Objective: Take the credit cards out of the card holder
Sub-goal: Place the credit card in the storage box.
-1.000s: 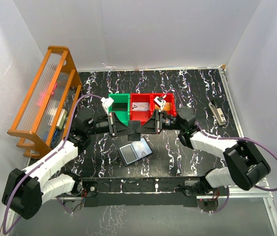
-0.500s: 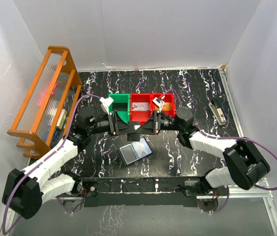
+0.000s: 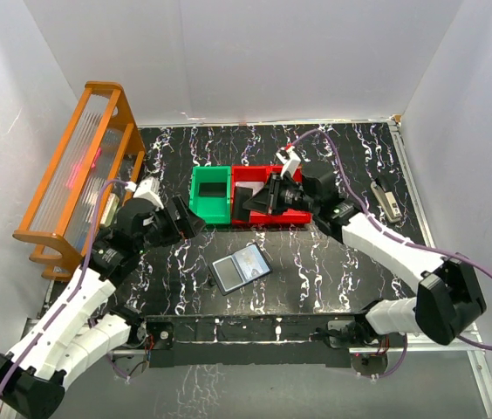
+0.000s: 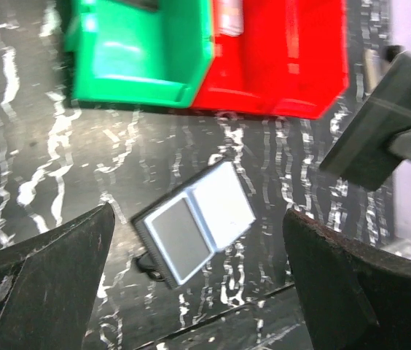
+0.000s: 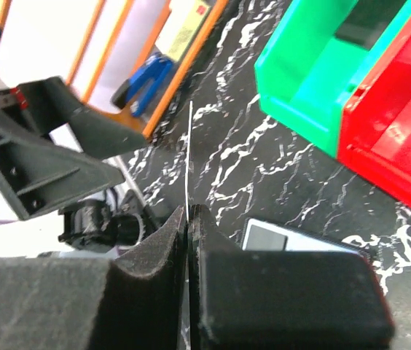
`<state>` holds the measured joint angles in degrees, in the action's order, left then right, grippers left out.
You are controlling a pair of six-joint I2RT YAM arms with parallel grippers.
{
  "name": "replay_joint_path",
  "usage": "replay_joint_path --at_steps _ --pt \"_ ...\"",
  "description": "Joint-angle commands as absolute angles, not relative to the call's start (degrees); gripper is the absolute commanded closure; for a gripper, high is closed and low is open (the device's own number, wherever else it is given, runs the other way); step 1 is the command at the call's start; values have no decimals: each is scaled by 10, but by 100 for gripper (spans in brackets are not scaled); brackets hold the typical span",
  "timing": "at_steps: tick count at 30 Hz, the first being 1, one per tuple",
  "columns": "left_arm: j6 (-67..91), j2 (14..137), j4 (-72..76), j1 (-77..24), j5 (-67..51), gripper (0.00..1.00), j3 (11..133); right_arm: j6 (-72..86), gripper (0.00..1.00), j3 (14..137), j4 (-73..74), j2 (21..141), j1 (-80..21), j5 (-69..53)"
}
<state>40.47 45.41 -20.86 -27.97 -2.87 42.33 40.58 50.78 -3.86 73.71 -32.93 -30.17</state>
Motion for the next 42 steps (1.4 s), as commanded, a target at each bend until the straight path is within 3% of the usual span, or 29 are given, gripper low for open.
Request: replay_joint_path --at_steps 1,10,17,23,36,42 --pt "388 449 -305 -278 66 1 448 309 100 595 60 781 -354 -200" --pt "417 435 -389 -279 144 1 459 164 100 801 161 944 -449 26" --pt "400 419 -406 -279 163 1 482 81 100 1025 282 1144 -452 33" --pt "394 407 -407 -279 172 1 492 11 100 1145 333 1236 -464 114" --pt "378 389 -401 -278 169 1 494 -163 100 1220 292 1334 -477 181" --pt "375 379 -403 -279 170 1 492 -224 100 1189 259 1336 -481 196"
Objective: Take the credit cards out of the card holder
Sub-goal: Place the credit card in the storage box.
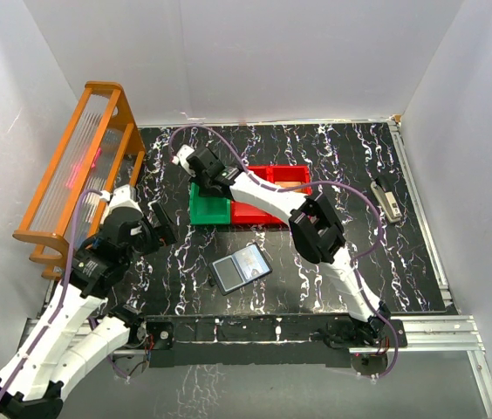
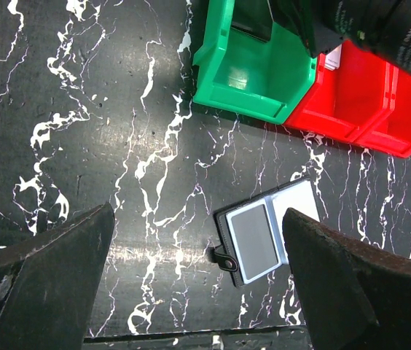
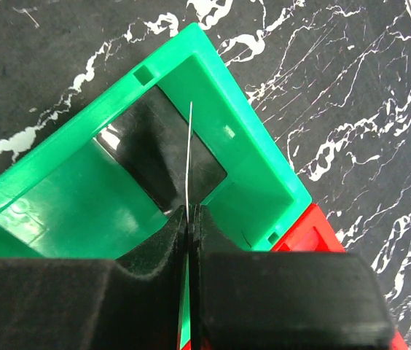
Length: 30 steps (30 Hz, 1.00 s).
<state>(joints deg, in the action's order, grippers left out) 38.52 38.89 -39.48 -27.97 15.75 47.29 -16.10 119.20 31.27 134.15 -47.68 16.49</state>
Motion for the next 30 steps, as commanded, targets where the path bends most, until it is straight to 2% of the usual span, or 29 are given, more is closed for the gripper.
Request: replay_joint_path --at_steps 1,20,30 --pt "375 378 -405 -279 171 1 493 -236 100 1186 256 1339 -483 203" --pt "384 350 -406 -279 169 1 476 -346 98 1128 157 1372 -500 253" --pt "383 346 -410 -279 168 1 475 -348 88 1110 166 1378 -499 216"
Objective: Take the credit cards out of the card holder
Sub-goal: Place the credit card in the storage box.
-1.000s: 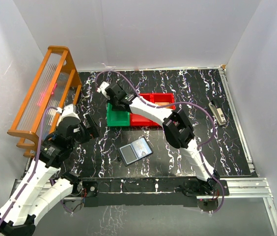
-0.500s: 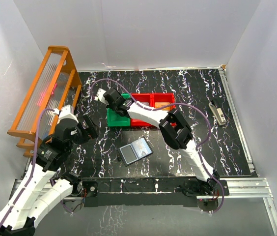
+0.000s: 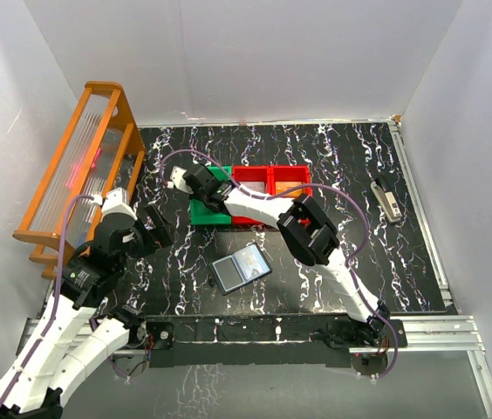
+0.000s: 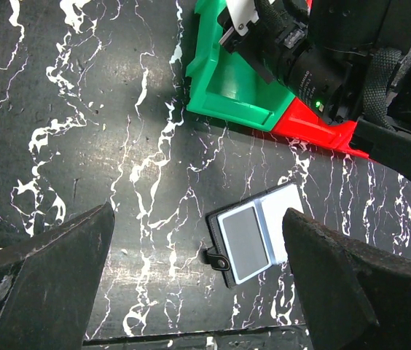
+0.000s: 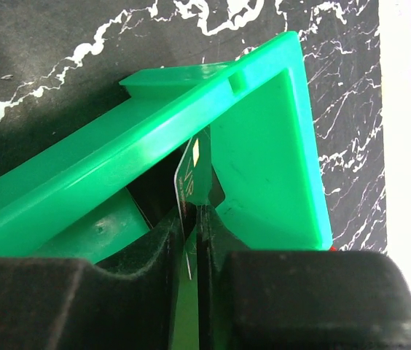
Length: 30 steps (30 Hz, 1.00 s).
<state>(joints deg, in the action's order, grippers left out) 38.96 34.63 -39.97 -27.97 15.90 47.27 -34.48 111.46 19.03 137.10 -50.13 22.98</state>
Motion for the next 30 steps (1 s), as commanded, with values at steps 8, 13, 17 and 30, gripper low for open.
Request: replay_joint_path --at_steps 8,13,17,30 --pt "382 353 -410 -279 165 1 475 -330 73 1109 176 1384 -492 202" --pt "385 356 -409 -279 160 1 475 -318 63 1112 175 1380 -489 211" --pt "381 361 -402 -279 149 1 475 -295 60 1121 176 1373 -488 214" --pt "398 392 -375 -278 60 1 455 -95 46 1041 138 1183 -486 153"
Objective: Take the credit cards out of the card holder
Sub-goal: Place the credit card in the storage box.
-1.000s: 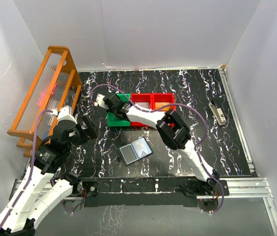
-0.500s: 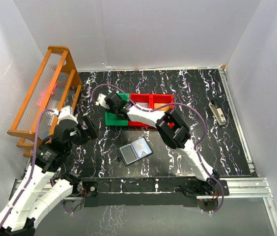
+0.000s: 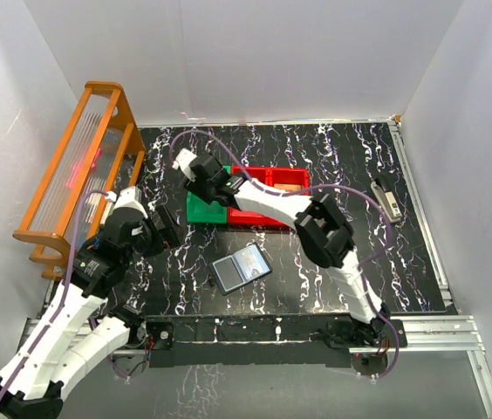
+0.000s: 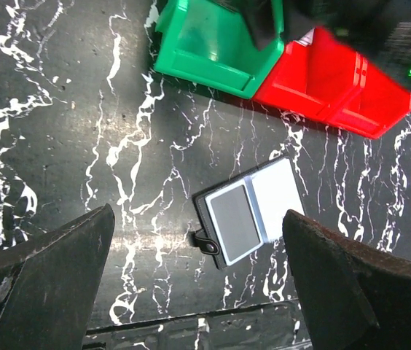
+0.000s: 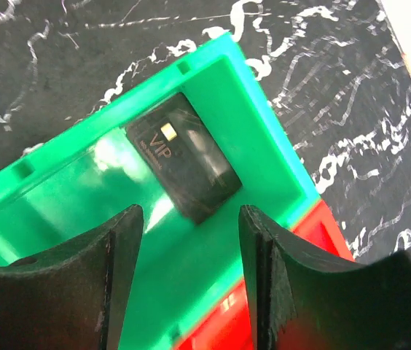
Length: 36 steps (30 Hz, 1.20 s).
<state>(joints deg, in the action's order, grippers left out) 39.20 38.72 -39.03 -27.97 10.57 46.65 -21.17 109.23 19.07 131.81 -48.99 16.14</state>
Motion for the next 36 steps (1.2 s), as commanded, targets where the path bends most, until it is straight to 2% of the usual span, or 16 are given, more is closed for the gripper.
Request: replay_joint_path --at_steps 1,3,9,13,15,18,21,25,30,36 --pt "400 397 -371 -279 46 1 452 -36 45 1005 122 1151 -484 160" --pt "407 409 -362 -279 8 1 443 64 42 913 103 1080 -477 150" --pt "418 450 -304 -279 -162 4 410 328 45 607 13 887 -445 -36" --pt "436 490 -246 -279 -290 12 390 452 53 473 -54 833 -445 -132" --pt "433 518 -254 -284 -320 13 399 496 59 435 -84 831 -446 -165" --pt "433 544 -271 -315 -307 14 420 528 66 402 -115 834 -449 -189" --pt "461 564 -253 -368 -272 17 424 528 68 400 -109 843 -449 -191" --pt "493 608 -247 -431 -200 27 422 519 75 410 -92 863 -449 -208" --pt "527 634 -187 -439 -183 32 384 518 76 409 -96 888 -449 -231" --pt "556 669 -148 -439 -159 43 372 508 79 421 -78 925 -449 -259"
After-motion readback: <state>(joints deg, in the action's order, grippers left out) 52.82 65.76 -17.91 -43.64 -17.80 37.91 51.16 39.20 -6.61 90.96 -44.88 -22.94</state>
